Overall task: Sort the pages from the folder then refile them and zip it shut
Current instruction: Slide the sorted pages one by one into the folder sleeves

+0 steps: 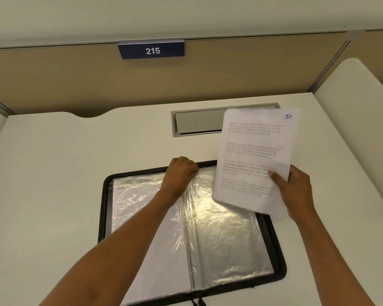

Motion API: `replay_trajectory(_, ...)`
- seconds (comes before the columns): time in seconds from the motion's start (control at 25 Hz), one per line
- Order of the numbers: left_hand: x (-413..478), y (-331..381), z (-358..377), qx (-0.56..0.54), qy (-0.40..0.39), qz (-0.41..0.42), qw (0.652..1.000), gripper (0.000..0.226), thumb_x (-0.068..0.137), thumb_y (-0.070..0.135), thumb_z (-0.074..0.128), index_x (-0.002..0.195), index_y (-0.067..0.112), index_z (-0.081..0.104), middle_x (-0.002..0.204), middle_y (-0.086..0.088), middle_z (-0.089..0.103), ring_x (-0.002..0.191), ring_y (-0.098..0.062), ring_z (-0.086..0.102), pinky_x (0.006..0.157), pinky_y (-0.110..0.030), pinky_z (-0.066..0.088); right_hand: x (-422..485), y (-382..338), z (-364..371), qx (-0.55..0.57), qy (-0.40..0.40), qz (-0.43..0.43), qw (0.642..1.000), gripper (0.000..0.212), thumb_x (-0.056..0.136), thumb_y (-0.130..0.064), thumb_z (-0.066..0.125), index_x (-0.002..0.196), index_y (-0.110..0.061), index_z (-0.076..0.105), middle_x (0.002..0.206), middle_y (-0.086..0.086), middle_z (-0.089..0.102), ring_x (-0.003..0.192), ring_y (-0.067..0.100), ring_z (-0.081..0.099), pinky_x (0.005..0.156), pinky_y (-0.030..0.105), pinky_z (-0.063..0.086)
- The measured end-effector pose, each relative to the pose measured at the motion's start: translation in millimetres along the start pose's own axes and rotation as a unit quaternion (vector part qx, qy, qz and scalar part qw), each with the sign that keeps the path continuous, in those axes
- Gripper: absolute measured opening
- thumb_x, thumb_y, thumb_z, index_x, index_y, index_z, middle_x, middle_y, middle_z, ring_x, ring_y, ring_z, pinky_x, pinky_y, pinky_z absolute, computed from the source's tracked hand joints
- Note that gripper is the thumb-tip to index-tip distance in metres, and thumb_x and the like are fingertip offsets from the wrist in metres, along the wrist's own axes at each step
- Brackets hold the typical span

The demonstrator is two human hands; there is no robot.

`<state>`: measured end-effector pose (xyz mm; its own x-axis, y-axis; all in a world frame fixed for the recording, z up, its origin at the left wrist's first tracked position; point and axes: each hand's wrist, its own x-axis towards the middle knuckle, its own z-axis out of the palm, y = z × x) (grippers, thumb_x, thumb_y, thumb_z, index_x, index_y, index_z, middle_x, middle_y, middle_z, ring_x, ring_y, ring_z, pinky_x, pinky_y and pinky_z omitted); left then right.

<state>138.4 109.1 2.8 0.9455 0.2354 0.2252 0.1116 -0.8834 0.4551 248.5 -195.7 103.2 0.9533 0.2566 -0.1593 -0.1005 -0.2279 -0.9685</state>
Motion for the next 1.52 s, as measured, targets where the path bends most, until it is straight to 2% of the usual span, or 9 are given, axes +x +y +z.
replay_trajectory(0.08, -7, -2, 3, 0.003, 0.032, 0.014, 0.999, 0.006, 0.092, 0.017, 0.077, 0.098, 0.019, 0.079, 0.099, 0.004, 0.070, 0.099, -0.018, 0.055, 0.085, -0.029, 0.033, 13, -16, 11, 0.007, 0.012, -0.050, 0.999, 0.023, 0.097, -0.015, 0.072, 0.118, -0.025, 0.073, 0.111, -0.011, 0.077, 0.103, 0.010, 0.072, 0.086, 0.026, 0.059)
replay_trajectory(0.2, -16, -1, 8, 0.023, 0.042, 0.037, 0.998, 0.008, 0.094, 0.021, 0.075, 0.101, 0.021, 0.078, 0.095, 0.006, 0.072, 0.093, -0.018, 0.057, 0.084, -0.032, 0.034, 28, -41, 31, -0.001, 0.003, -0.108, 0.994, 0.022, 0.098, -0.016, 0.069, 0.112, -0.033, 0.071, 0.107, -0.017, 0.076, 0.100, 0.006, 0.072, 0.082, 0.022, 0.058)
replay_trajectory(0.4, -28, -3, 13, 0.027, 0.048, 0.046, 0.997, 0.008, 0.098, 0.028, 0.071, 0.101, 0.024, 0.077, 0.096, 0.011, 0.075, 0.097, -0.018, 0.061, 0.086, -0.037, 0.038, 62, -69, 62, -0.101, -0.050, -0.203, 0.973, 0.011, 0.100, -0.023, 0.066, 0.107, -0.020, 0.074, 0.098, -0.002, 0.075, 0.091, 0.017, 0.072, 0.075, 0.037, 0.057)
replay_trajectory(0.56, -28, -6, 16, 0.028, 0.070, 0.048, 0.996, 0.010, 0.096, 0.029, 0.074, 0.102, 0.023, 0.079, 0.102, 0.007, 0.072, 0.101, -0.020, 0.059, 0.084, -0.037, 0.039, 83, -87, 86, -0.136, -0.110, -0.240, 0.955, 0.012, 0.101, -0.019, 0.064, 0.104, -0.021, 0.075, 0.096, -0.008, 0.073, 0.086, 0.004, 0.067, 0.071, 0.018, 0.051)
replay_trajectory(0.76, -24, -3, 16, 0.025, 0.079, 0.047, 0.995, 0.012, 0.095, 0.029, 0.075, 0.104, 0.022, 0.080, 0.099, 0.004, 0.070, 0.099, -0.021, 0.057, 0.084, -0.035, 0.037, 102, -86, 110, -0.166, -0.154, -0.227, 0.947, 0.011, 0.098, -0.018, 0.067, 0.104, -0.015, 0.076, 0.095, -0.007, 0.073, 0.084, 0.000, 0.066, 0.071, 0.013, 0.047)
replay_trajectory(1.04, -17, -3, 12, 0.010, 0.061, 0.040, 0.997, 0.014, 0.097, 0.031, 0.072, 0.105, 0.022, 0.078, 0.099, 0.006, 0.074, 0.096, -0.019, 0.061, 0.085, -0.037, 0.042, 121, -66, 126, -0.183, -0.195, -0.162, 0.950, 0.017, 0.097, -0.025, 0.069, 0.109, -0.014, 0.074, 0.101, 0.002, 0.076, 0.090, 0.019, 0.072, 0.078, 0.039, 0.058)
replay_trajectory(1.2, -14, -6, 13, -0.026, 0.045, 0.031, 0.998, 0.013, 0.096, 0.027, 0.072, 0.103, 0.019, 0.079, 0.096, 0.002, 0.074, 0.089, -0.022, 0.063, 0.078, -0.038, 0.047, 129, -58, 133, -0.171, -0.223, -0.107, 0.954, 0.026, 0.099, -0.025, 0.068, 0.123, -0.017, 0.071, 0.114, -0.001, 0.074, 0.094, 0.015, 0.072, 0.079, 0.033, 0.059)
replay_trajectory(1.36, -11, -1, 11, -0.056, 0.028, 0.000, 0.998, 0.013, 0.096, 0.025, 0.073, 0.105, 0.019, 0.080, 0.100, 0.002, 0.073, 0.089, -0.021, 0.064, 0.075, -0.037, 0.048, 134, -40, 144, -0.157, -0.220, -0.065, 0.961, 0.027, 0.099, -0.021, 0.068, 0.125, -0.016, 0.070, 0.115, -0.001, 0.074, 0.095, 0.014, 0.072, 0.078, 0.031, 0.059)
replay_trajectory(1.52, -8, -1, 9, -0.068, 0.035, -0.021, 0.997, 0.013, 0.096, 0.028, 0.074, 0.104, 0.022, 0.080, 0.099, 0.006, 0.074, 0.092, -0.017, 0.063, 0.078, -0.036, 0.042, 140, -30, 148, -0.218, -0.224, -0.108, 0.944, 0.024, 0.099, -0.020, 0.065, 0.122, -0.014, 0.070, 0.113, 0.001, 0.072, 0.095, 0.013, 0.070, 0.075, 0.025, 0.054)
